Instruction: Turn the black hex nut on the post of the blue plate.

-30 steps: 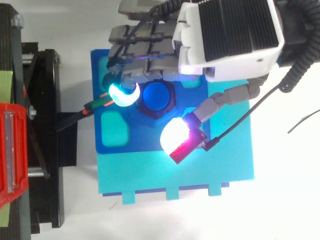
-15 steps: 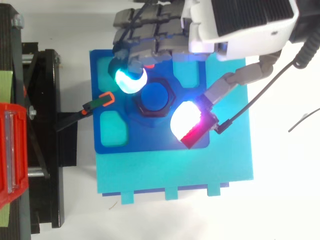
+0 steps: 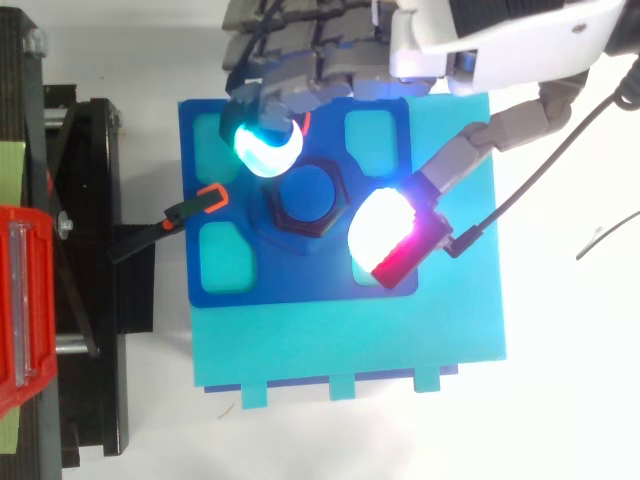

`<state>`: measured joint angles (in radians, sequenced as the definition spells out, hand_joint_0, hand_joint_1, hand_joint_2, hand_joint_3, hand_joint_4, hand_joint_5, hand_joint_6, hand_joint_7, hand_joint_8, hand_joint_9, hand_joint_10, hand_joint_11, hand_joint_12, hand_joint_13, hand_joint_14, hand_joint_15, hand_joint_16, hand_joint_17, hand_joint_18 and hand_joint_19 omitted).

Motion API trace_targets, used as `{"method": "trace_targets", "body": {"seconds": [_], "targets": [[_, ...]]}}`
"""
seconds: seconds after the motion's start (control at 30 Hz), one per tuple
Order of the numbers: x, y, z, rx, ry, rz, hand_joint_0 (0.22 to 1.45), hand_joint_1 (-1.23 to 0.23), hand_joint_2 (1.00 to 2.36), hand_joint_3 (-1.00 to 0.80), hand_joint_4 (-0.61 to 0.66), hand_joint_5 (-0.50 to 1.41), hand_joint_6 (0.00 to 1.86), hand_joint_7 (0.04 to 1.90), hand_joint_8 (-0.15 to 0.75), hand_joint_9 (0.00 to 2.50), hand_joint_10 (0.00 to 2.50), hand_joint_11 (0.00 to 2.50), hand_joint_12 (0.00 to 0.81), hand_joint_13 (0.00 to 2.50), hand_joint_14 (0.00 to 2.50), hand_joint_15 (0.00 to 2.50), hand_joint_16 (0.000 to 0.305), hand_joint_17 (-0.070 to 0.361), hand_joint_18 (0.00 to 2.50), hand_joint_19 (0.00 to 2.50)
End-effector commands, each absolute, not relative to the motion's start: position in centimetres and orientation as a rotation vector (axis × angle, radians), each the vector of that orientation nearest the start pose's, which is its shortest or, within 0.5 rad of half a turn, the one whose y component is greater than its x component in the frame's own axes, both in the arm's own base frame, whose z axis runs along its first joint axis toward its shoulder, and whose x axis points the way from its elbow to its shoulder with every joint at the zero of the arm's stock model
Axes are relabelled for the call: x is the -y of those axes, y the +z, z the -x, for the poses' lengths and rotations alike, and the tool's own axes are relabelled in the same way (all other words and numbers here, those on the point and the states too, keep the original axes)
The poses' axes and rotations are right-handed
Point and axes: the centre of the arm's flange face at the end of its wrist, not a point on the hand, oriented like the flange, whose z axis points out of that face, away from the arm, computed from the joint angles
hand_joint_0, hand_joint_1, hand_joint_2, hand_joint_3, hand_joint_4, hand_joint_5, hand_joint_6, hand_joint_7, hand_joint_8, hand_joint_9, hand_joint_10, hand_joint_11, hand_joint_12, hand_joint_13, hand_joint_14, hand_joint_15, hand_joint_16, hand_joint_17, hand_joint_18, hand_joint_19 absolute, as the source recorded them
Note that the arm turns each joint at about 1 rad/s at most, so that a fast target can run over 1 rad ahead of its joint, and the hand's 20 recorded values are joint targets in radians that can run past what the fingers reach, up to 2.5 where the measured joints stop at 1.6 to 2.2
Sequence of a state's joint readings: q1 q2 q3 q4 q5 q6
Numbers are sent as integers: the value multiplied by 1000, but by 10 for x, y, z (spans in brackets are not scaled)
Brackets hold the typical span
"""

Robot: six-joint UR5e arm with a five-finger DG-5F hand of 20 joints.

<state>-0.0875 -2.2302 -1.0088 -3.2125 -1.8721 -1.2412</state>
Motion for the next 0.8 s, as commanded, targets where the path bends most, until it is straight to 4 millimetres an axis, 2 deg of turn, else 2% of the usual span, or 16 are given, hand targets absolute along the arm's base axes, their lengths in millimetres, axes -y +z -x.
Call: {"method": "trace_targets", "body": {"seconds": [0.0,0.23,0.33,0.37,0.4,0.47,0.53,0.77], "targets": [[161,350,-722,-1718,429,-138,473,-393,1000,-500,262,-177,503,900,302,381,0,0,409,110,0,4,55,125,0,166],[147,351,-732,-1672,397,-146,474,-396,1000,-500,259,-177,502,896,302,383,0,0,407,112,0,0,53,120,0,167],[130,351,-737,-1662,389,-144,474,-396,1000,-500,260,-177,502,895,302,382,0,0,405,113,1,0,53,120,0,169],[130,351,-737,-1662,389,-144,474,-396,1000,-500,260,-178,503,895,302,381,0,0,404,111,0,0,53,119,0,168],[124,349,-738,-1669,384,-149,474,-396,1000,-500,259,-177,502,895,301,382,0,0,403,111,0,0,53,119,0,168],[113,331,-735,-1698,364,-173,474,-396,1000,-500,257,-178,503,890,303,382,0,0,403,111,1,0,53,119,0,169],[109,326,-735,-1704,361,-174,475,-395,1000,-500,260,-178,503,895,303,382,0,0,402,111,0,0,53,119,0,167],[99,320,-735,-1710,367,-167,475,-395,1000,-500,256,-178,502,895,303,381,0,0,402,109,0,0,52,118,0,166]]}}
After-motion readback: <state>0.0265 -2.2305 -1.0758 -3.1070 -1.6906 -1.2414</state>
